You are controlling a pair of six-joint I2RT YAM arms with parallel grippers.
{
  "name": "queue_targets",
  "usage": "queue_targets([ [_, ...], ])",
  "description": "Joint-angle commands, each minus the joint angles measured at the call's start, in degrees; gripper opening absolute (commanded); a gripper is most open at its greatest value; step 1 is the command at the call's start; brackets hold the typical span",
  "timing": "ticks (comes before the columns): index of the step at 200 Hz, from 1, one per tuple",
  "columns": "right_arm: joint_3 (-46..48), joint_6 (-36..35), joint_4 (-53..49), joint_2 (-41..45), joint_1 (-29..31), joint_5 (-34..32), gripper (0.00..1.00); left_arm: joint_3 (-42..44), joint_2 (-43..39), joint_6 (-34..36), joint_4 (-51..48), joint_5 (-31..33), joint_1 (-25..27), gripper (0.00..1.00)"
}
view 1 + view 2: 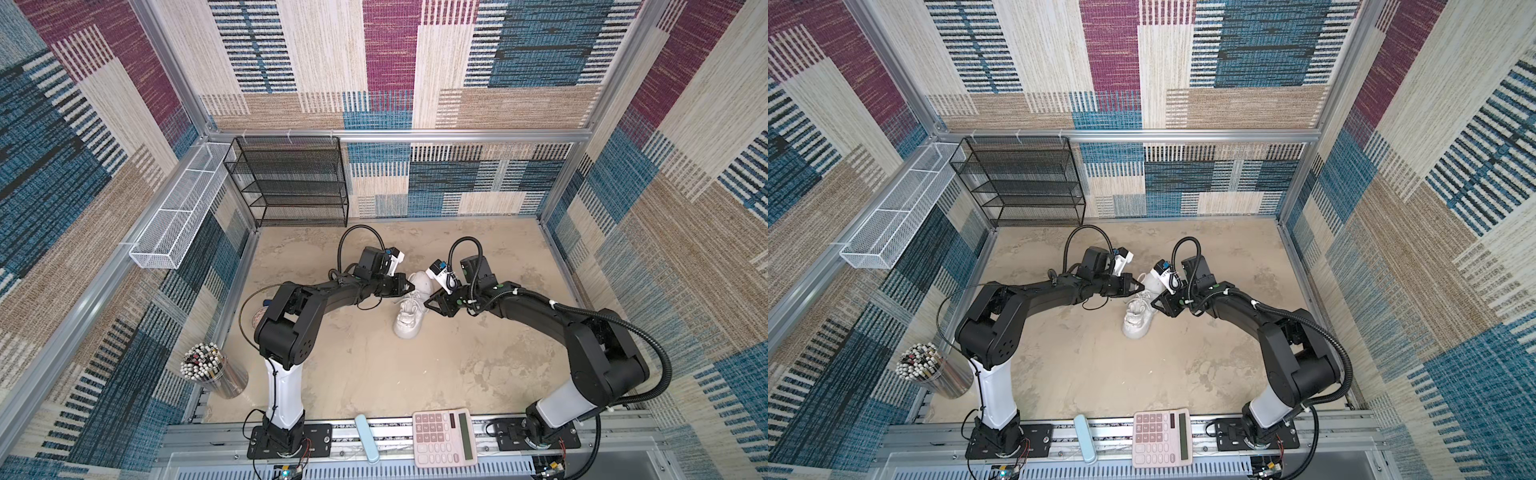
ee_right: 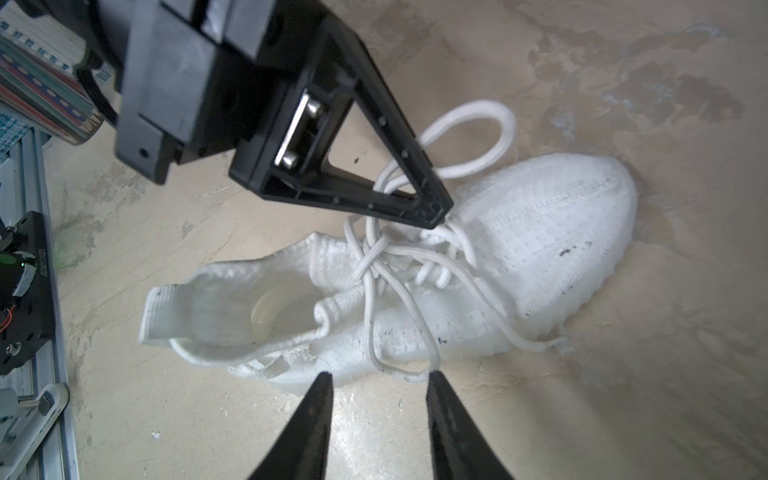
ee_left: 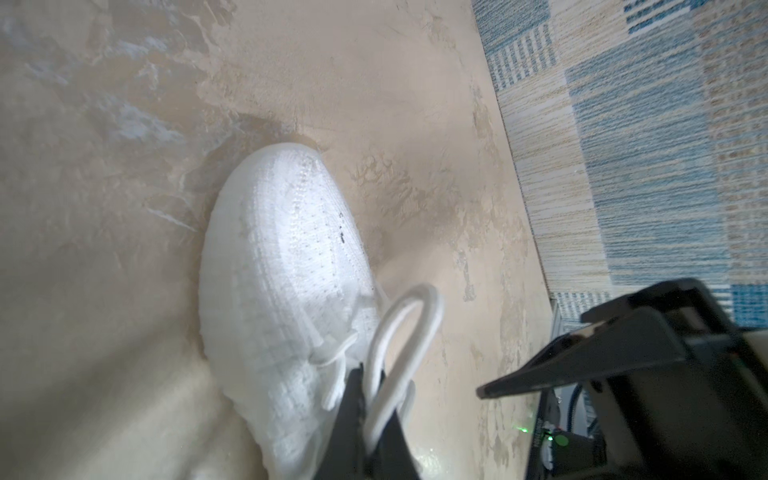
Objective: Tie the shoes
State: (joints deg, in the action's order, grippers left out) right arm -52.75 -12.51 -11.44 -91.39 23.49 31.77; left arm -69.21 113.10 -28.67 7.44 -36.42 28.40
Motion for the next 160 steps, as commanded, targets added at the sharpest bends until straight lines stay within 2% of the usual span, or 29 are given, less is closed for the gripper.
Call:
queue_targets([
  [1, -0.9, -3.3, 1.8, -1.4, 0.0, 2.9, 0.39, 0.1, -0.2, -0.9, 1.5, -1.3, -0.1, 0.00],
  [26, -2.9, -5.7, 0.4, -3.6, 0.0, 2.4, 0.40, 0.7, 0.1, -1.6, 2.4, -1.8, -0.1, 0.00],
  [104, -8.5, -10.3, -3.6, -8.8, 0.1, 0.3, 0.49, 1.2, -0.1, -2.2, 3.3, -2.3, -0.3, 0.00],
  [160, -10.5, -11.7, -8.2, -11.0, 0.7, 1.9, 0.46, 1.3, -0.2, -2.1, 3.1, -2.4, -0.8, 0.00],
])
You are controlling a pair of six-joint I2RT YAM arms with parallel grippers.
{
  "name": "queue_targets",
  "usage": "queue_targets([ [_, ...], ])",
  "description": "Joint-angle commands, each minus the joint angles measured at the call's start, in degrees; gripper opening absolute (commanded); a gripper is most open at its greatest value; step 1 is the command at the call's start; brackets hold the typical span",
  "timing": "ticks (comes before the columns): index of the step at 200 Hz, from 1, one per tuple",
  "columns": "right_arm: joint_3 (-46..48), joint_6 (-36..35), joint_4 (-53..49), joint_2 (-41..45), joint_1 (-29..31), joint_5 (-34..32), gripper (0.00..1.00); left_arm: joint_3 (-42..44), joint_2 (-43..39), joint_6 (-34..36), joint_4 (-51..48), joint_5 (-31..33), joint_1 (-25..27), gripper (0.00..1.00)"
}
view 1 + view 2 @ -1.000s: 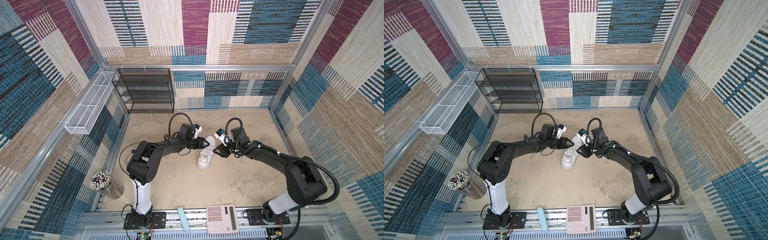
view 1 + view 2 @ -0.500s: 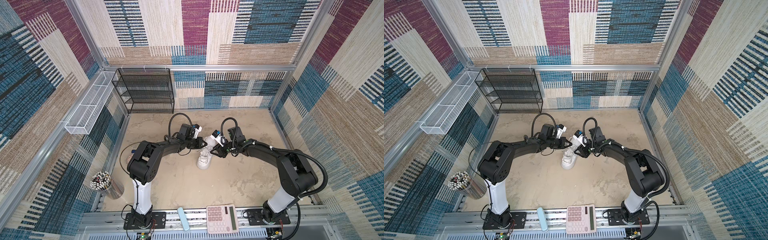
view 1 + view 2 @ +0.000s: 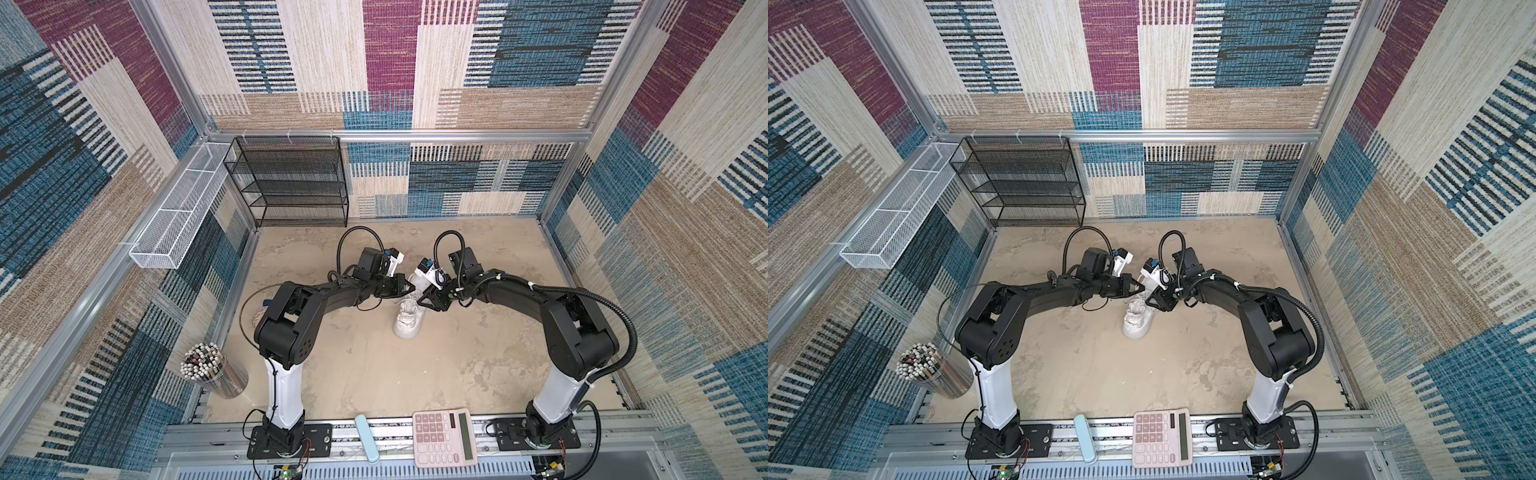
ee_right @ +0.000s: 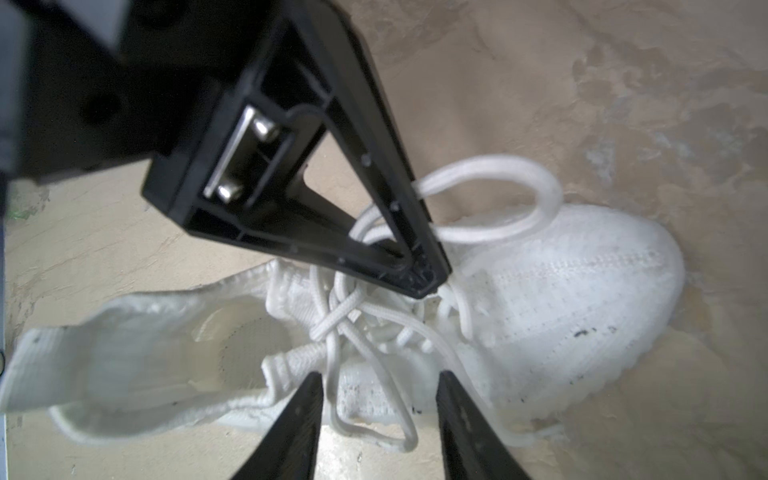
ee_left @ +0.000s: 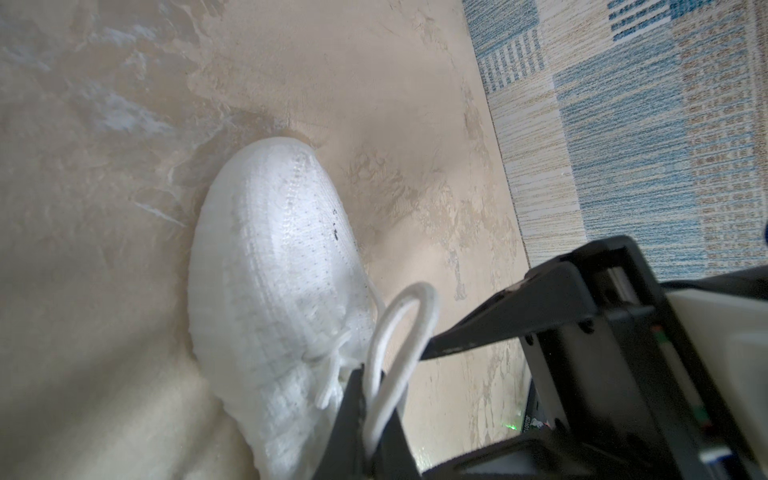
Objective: Tie the shoes
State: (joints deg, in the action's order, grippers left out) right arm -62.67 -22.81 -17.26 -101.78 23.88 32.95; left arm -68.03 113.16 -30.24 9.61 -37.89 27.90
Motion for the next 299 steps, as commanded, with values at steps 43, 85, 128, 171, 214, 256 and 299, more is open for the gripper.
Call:
queue_targets([
  [43, -0.9, -1.4, -3.6, -0.8, 0.9, 0.7, 0.38, 0.1, -0.3, -0.5, 0.9, -1.2, -0.4, 0.00],
  [85, -2.0, -1.1, -3.3, -1.7, 1.9, 2.1, 0.38, 0.4, -0.4, -0.6, 1.0, -1.3, -0.3, 0.00],
  [128, -3.5, -1.6, -3.6, -3.3, 2.1, 1.5, 0.39, 0.7, -0.6, -0.8, 1.2, -1.3, -0.3, 0.00],
  [171, -4.2, -2.2, -5.0, -3.3, 2.2, 1.1, 0.25, 0.7, -0.7, -0.8, 1.2, -1.2, -0.3, 0.00],
  [214, -4.1, -2.2, -7.1, -2.3, 2.1, -0.3, 0.04, 1.1, -0.8, -1.1, 1.8, -0.7, -0.4, 0.00],
  [256, -3.9, -2.1, -9.0, -1.4, 2.1, -1.6, 0.00, 1.1, -1.3, -0.9, 1.5, -0.4, -0.7, 0.00],
  [299, -4.0, -1.4, -11.3, -1.1, 2.1, -2.8, 0.00, 1.8, -2.2, -0.8, 1.1, 1.9, -1.0, 0.00],
])
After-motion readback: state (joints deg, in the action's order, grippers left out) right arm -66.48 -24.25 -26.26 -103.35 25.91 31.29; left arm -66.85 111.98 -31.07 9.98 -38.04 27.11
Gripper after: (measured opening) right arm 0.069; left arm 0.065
